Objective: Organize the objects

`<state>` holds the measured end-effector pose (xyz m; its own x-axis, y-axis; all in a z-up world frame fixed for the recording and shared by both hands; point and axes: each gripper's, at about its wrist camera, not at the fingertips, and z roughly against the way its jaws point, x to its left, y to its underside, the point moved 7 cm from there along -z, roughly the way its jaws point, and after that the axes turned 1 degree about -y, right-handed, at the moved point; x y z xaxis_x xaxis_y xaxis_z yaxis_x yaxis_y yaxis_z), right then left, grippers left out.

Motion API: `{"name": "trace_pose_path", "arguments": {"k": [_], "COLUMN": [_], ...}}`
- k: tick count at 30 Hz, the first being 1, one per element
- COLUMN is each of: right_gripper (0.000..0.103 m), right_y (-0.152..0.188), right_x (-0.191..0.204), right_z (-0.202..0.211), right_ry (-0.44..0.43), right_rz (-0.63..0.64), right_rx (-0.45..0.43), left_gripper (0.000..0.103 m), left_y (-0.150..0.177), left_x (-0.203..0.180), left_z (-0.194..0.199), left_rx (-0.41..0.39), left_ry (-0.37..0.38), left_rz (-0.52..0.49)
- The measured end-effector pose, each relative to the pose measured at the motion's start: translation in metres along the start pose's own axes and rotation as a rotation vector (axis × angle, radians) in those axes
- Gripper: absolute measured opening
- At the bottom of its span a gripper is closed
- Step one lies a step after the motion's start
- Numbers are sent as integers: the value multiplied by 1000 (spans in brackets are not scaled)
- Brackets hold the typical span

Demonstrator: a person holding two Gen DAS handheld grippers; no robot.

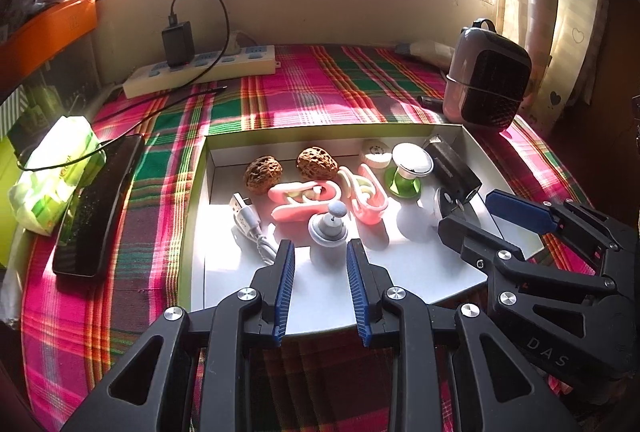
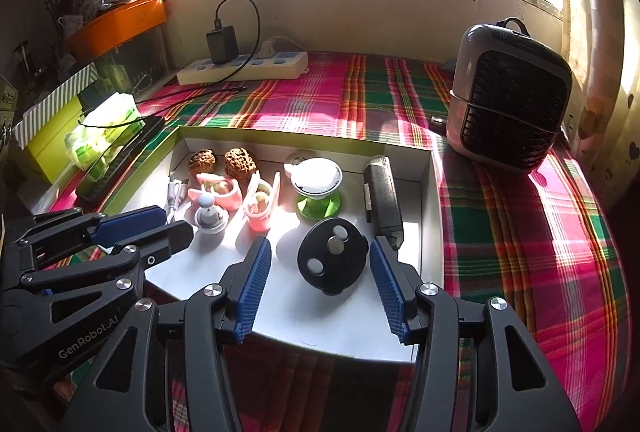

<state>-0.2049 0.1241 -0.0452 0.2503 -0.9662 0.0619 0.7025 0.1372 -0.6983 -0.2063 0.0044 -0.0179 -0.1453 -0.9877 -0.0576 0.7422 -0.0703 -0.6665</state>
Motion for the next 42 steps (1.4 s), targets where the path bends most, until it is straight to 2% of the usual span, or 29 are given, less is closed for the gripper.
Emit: {"name": "trace_pose_path", "arguments": {"k": [9,12,15,26,34,42], "right_gripper": [53,53,53,53,53,53], "right_y": [12,17,23,58,75,86], "right_x": [8,9,11,9,4,0], "right_z": [26,35,41,39,38,39], "right_ry": [-5,-7,-6,6,30,53], "right_rz": [-1,-5,-5,-18,-30,-33], "right_rx": [-18,-25,-26,35,79,97], "left_gripper": [25,25,25,25,25,28], "left_y": [19,25,32,70,86,93], "left_x": [-4,-5,-7,-16,-15,-21], "left_z": [27,36,42,37,37,40], "left_rx": [-17,-34,-37,29,41,37], "left_ry": [-14,-50,-35,-79,-136,-151], "left_rz": [20,11,19,27,44,69]}}
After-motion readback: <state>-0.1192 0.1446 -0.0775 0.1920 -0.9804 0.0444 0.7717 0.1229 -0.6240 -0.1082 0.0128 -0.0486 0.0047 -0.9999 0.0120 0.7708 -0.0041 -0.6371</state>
